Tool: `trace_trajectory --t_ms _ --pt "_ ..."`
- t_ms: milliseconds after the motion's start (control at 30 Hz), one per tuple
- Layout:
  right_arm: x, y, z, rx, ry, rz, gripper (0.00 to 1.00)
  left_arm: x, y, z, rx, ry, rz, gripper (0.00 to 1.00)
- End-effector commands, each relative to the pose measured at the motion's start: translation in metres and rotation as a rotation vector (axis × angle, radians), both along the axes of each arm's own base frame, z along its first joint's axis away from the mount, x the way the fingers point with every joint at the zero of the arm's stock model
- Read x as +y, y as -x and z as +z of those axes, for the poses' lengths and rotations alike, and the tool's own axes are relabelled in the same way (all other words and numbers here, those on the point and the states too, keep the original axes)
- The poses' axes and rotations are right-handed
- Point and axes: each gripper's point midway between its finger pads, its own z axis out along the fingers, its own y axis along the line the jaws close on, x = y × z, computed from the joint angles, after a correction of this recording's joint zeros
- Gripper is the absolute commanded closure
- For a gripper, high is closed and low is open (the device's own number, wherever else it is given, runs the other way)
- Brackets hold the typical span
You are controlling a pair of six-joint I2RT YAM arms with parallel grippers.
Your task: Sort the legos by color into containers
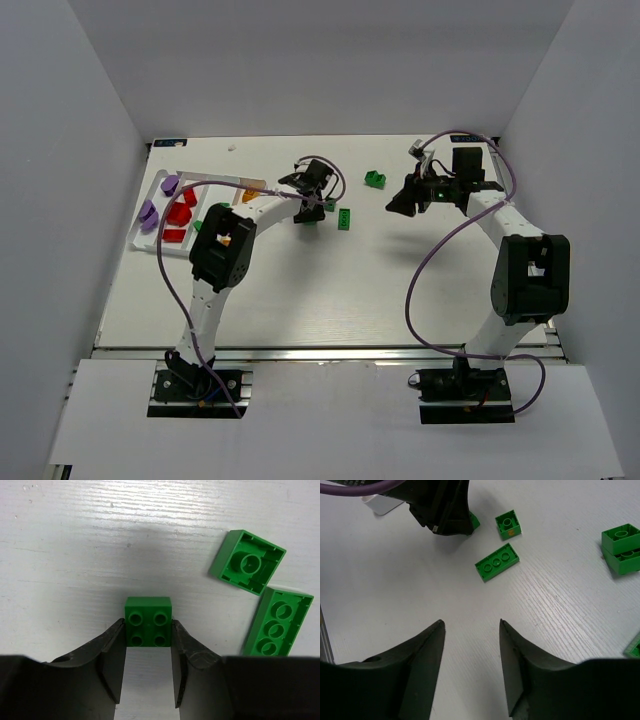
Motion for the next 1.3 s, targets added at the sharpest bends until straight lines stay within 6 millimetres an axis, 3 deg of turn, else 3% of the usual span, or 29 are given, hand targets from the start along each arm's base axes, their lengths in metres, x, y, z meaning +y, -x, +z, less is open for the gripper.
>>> trace_trajectory --t_ms 0,67,133,167,233,267,333,433,567,733,933,1267 --pt "0.001 -0.005 0.012 -0.016 -0.015 0.003 0.49 -0.008 -0.005 0.044 -0.077 0.086 -0.022 0.84" --pt "0.003 -0.004 0.016 -0.026 -0.023 0.015 0.58 -0.019 -0.007 0.067 -0.129 0.154 -0.069 0.86" --pt "0.005 -0.004 0.018 -0.032 -0.026 0.023 0.65 -0.018 -0.006 0.102 -0.208 0.203 -0.081 0.86" --pt "0.006 -0.004 0.02 -0.036 -0.028 0.028 0.73 -0.01 -0.003 0.122 -0.244 0.22 -0.082 0.87" --pt "0.009 -0.003 0.02 -0.037 -0.027 0.039 0.81 0.002 0.0 0.137 -0.264 0.223 -0.071 0.87" --pt "0.01 -0.003 0.019 -0.037 -0.023 0.039 0.9 0.017 -0.002 0.143 -0.273 0.217 -0.056 0.87" --pt "0.013 -0.002 0.016 -0.032 -0.016 0.051 0.97 0.04 0.005 0.151 -0.27 0.202 -0.032 0.87" --pt "0.016 0.002 0.01 -0.011 -0.013 0.061 1.0 0.098 0.005 0.15 -0.254 0.155 0.041 0.87" --pt "0.018 0.003 0.005 -0.004 -0.008 0.07 1.0 0.152 0.006 0.144 -0.23 0.098 0.101 0.87" --pt "0.021 -0.001 0.005 -0.002 0.001 0.082 1.0 0.202 0.001 0.137 -0.224 0.025 0.177 0.84" --pt "0.021 -0.005 0.0 0.014 0.02 0.078 0.99 0.236 -0.001 0.108 -0.168 -0.044 0.234 0.81" --pt "0.017 -0.009 -0.006 0.02 0.057 0.077 0.96 0.257 -0.008 0.073 -0.134 -0.119 0.298 0.68"
